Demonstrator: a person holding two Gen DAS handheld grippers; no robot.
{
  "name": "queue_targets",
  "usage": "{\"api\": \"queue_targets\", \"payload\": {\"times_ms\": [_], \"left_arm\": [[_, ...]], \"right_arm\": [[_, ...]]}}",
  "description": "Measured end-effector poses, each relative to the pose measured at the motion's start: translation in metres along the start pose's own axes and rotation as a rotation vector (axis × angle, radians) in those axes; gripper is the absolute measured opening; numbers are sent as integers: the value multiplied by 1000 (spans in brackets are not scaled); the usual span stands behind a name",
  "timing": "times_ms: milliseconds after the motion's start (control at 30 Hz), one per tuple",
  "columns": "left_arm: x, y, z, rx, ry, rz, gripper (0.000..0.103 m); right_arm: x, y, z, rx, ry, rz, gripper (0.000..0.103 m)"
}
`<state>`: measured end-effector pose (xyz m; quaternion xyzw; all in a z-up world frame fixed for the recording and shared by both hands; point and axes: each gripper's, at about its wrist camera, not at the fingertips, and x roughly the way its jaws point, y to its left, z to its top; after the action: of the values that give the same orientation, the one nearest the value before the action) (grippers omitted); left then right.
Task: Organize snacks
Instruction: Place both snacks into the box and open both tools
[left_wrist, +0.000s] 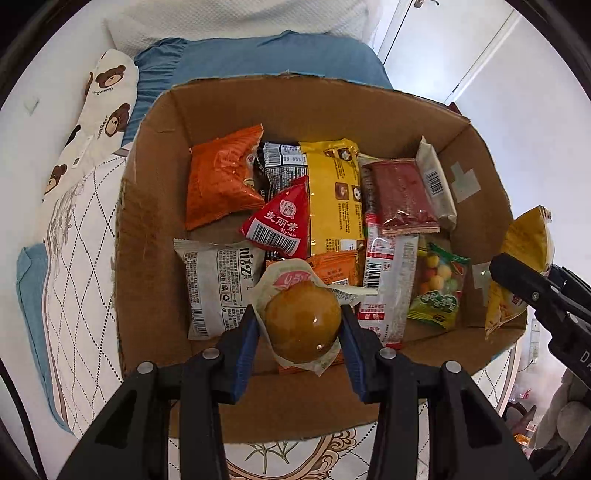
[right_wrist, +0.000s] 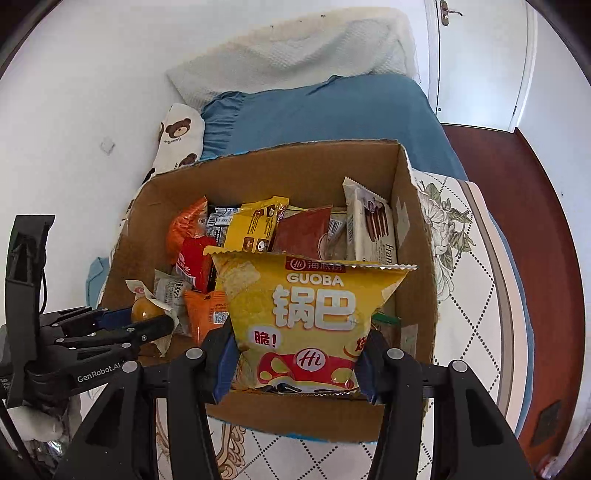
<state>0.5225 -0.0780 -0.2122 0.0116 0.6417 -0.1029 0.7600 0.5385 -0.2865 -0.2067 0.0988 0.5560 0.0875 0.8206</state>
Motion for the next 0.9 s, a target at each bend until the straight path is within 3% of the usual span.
{"api": "queue_targets", "payload": {"times_ms": [233, 300, 333, 367, 400, 467, 667, 900], "left_arm": [[26, 11, 0, -33, 63, -5, 42], [30, 14, 0, -48, 80, 9, 44], [31, 15, -1, -60, 80, 20, 45], [31, 16, 0, -66, 75, 26, 53], [30, 16, 0, -63, 70, 32, 70], [28, 16, 0, -63, 60, 38, 92], [14, 13, -3, -72, -7, 64, 92], [-2, 10, -11, -74, -43, 90, 92]], "right_arm": [[39, 12, 1, -36, 90, -25, 59], [50, 10, 1, -21, 121, -23, 73], [52, 9, 1, -19, 122, -37, 93], [54, 9, 1, -23, 129, -63, 101], [55, 9, 0, -25, 131, -86, 101], [55, 7, 0, -20, 134, -113, 101], [47, 6, -6, -42, 124, -186, 101], [30, 4, -13, -54, 88, -213, 101]]}}
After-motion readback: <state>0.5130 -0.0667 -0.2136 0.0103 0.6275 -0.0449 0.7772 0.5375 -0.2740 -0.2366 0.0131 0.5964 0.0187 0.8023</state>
